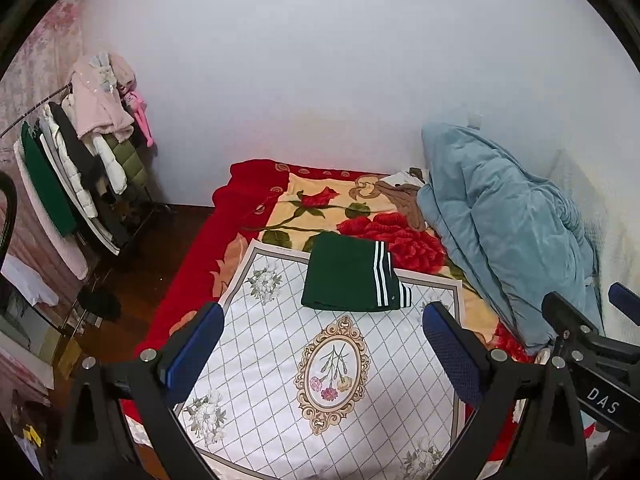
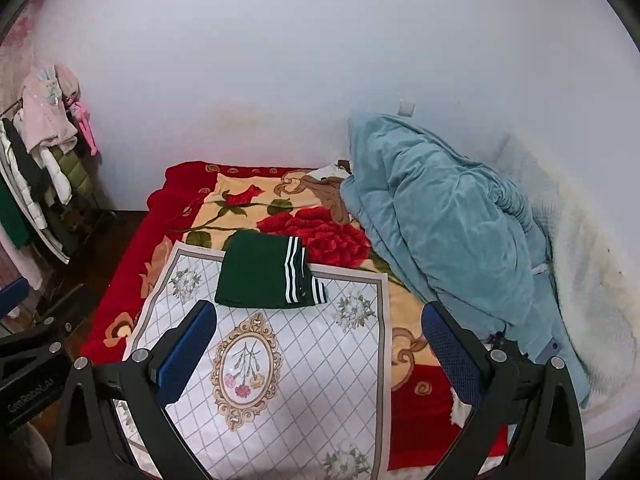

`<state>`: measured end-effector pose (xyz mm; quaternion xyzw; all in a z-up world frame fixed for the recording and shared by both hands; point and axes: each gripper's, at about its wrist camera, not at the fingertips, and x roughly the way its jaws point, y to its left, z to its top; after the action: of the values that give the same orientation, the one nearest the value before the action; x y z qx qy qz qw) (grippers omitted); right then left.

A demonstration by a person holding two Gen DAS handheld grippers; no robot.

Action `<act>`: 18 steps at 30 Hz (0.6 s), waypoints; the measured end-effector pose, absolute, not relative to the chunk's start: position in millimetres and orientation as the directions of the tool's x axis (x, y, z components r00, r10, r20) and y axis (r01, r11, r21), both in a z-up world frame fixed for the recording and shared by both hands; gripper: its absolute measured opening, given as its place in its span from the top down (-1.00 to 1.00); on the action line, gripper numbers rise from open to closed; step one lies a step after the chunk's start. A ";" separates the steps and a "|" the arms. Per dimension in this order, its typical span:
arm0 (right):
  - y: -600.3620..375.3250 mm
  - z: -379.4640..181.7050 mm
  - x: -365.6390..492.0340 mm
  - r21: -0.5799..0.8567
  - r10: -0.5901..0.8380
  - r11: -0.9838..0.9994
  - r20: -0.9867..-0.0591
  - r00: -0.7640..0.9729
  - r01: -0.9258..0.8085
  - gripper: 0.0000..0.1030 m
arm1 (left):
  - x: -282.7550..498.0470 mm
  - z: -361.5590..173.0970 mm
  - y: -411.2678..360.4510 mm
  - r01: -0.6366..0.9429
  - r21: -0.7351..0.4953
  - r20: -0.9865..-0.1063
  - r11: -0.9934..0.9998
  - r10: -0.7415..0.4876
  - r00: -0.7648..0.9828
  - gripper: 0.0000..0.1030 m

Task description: Fold large clothes

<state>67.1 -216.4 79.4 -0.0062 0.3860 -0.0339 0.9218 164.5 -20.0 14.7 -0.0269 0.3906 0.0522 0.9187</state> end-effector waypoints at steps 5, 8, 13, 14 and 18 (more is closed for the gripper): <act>-216.3 85.5 60.9 -0.043 -0.071 0.997 -0.701 0.710 0.058 -1.00 | 161.7 15.7 -19.7 -0.120 -0.003 -0.719 0.993 0.081 0.690 -0.97; -215.8 86.0 59.0 -0.048 -0.075 0.997 -0.701 0.709 0.059 -1.00 | 160.8 16.3 -19.3 -0.122 -0.003 -0.719 0.993 0.083 0.690 -0.97; -216.6 88.7 61.7 -0.049 -0.072 0.997 -0.700 0.711 0.053 -1.00 | 156.3 19.4 -17.2 -0.128 -0.001 -0.713 0.992 0.089 0.695 -0.97; -216.6 88.8 61.6 -0.047 -0.070 0.998 -0.701 0.710 0.052 -1.00 | 155.7 20.3 -16.2 -0.128 -0.001 -0.712 0.992 0.090 0.697 -0.97; -216.7 90.2 61.3 -0.051 -0.071 0.997 -0.701 0.709 0.049 -1.00 | 154.6 21.4 -16.2 -0.129 0.000 -0.711 0.992 0.091 0.697 -0.97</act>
<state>61.3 -216.7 90.2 -0.0142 0.3798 -0.0325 0.9244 154.6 -16.2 21.4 -0.0248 0.3844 0.0598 0.9209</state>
